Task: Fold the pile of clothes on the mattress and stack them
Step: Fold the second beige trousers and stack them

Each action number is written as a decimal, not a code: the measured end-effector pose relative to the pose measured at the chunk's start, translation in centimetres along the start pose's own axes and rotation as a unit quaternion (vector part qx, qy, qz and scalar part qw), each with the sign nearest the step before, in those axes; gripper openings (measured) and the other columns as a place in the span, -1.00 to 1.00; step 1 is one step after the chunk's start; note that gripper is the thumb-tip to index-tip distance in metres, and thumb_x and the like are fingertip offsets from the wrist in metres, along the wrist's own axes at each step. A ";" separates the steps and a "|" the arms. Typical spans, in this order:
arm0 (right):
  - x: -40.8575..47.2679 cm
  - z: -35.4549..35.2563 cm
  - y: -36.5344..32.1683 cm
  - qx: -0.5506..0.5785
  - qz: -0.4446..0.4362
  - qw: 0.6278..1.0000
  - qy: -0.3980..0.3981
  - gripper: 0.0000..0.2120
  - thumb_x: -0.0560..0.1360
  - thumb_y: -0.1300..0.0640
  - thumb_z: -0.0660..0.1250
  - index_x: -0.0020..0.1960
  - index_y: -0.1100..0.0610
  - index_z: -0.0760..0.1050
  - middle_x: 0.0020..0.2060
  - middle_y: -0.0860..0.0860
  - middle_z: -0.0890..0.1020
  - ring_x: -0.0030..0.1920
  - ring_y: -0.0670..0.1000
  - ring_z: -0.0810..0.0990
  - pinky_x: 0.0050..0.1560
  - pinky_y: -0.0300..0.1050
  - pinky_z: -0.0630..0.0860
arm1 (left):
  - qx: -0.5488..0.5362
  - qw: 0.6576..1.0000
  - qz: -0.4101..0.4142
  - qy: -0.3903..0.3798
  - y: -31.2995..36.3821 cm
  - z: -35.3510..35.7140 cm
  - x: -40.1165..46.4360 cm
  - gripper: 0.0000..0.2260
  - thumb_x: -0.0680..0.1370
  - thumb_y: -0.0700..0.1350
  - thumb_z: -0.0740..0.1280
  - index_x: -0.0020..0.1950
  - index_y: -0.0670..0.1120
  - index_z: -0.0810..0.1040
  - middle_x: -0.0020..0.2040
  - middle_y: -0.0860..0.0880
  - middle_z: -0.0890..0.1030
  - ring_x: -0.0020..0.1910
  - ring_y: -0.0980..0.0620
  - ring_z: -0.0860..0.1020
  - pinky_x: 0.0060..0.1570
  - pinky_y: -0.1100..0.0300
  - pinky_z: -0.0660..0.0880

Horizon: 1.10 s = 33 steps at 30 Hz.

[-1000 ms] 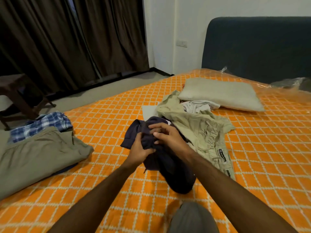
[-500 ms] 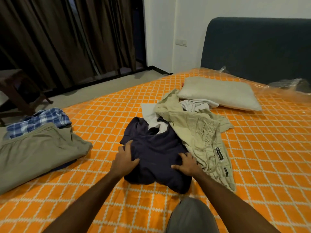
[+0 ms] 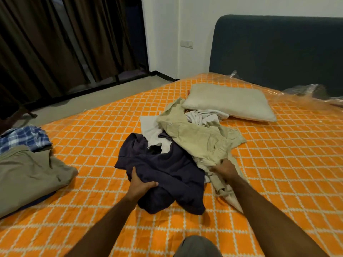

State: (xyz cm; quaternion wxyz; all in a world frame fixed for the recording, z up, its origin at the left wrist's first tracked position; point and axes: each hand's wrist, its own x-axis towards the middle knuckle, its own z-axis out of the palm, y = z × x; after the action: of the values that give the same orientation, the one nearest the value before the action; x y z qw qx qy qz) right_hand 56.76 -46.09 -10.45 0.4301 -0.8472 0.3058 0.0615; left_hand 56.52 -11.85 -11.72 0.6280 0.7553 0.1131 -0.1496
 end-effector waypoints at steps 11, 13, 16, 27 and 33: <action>-8.0 -7.6 -17.5 0.251 -0.393 0.883 -0.048 -0.65 0.39 0.26 0.38 0.14 0.01 0.62 -0.10 -0.14 0.70 -0.07 -0.15 0.66 -0.11 -0.27 0.55 | -0.132 0.972 -0.017 -0.192 10.4 17.2 2.5 -0.78 0.69 -0.01 0.18 0.28 0.07 0.55 0.21 -0.04 0.62 0.23 -0.14 0.58 0.14 -0.05 0.54; -9.2 -8.8 -19.7 0.236 -0.428 0.870 -0.063 -0.64 0.42 0.39 0.36 0.14 0.08 0.63 -0.14 -0.15 0.69 -0.11 -0.16 0.64 -0.13 -0.28 0.54 | -0.052 0.986 0.084 -0.132 12.2 15.3 2.1 -0.75 0.69 -0.05 0.16 0.00 0.04 0.64 -0.03 -0.04 0.69 0.06 -0.16 0.64 0.00 -0.01 0.56; -11.0 -8.7 -21.5 0.216 -0.454 0.859 -0.094 -0.64 0.43 0.48 0.31 0.13 0.20 0.64 -0.13 -0.03 0.67 -0.14 -0.14 0.61 -0.14 -0.28 0.53 | -0.094 0.966 0.239 0.033 14.1 9.5 -0.2 -0.88 0.69 -0.10 0.21 0.08 0.05 0.53 0.01 0.00 0.65 -0.06 -0.01 0.65 -0.12 0.02 0.56; -21.8 -2.5 -25.7 0.021 -0.568 0.758 -0.320 -0.61 0.32 0.49 0.37 -0.01 0.10 0.67 -0.17 -0.15 0.63 -0.12 -0.08 0.60 -0.06 -0.10 0.51 | 0.237 0.844 0.479 -0.045 22.1 -14.3 -9.3 -0.05 0.39 -0.01 0.61 0.59 0.22 0.08 0.61 0.16 0.08 0.57 0.04 0.18 0.42 0.01 0.27; -25.4 5.3 -21.4 -0.260 -0.539 0.670 -0.440 -0.46 0.44 0.29 0.52 0.37 0.13 0.45 -0.01 -0.29 0.41 -0.11 -0.17 0.43 -0.01 -0.23 0.37 | 0.683 0.468 0.554 -0.085 16.1 -19.4 -15.4 -0.81 0.43 0.07 0.34 0.02 0.14 0.48 0.06 0.08 0.55 0.14 -0.02 0.51 0.11 -0.06 0.42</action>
State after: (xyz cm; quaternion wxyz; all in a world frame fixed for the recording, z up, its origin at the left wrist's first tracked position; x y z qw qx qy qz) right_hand 49.35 -20.68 10.36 0.2354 -0.8168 -0.4571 0.2616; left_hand 49.56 4.44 11.89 -0.1300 0.8324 -0.5211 0.1369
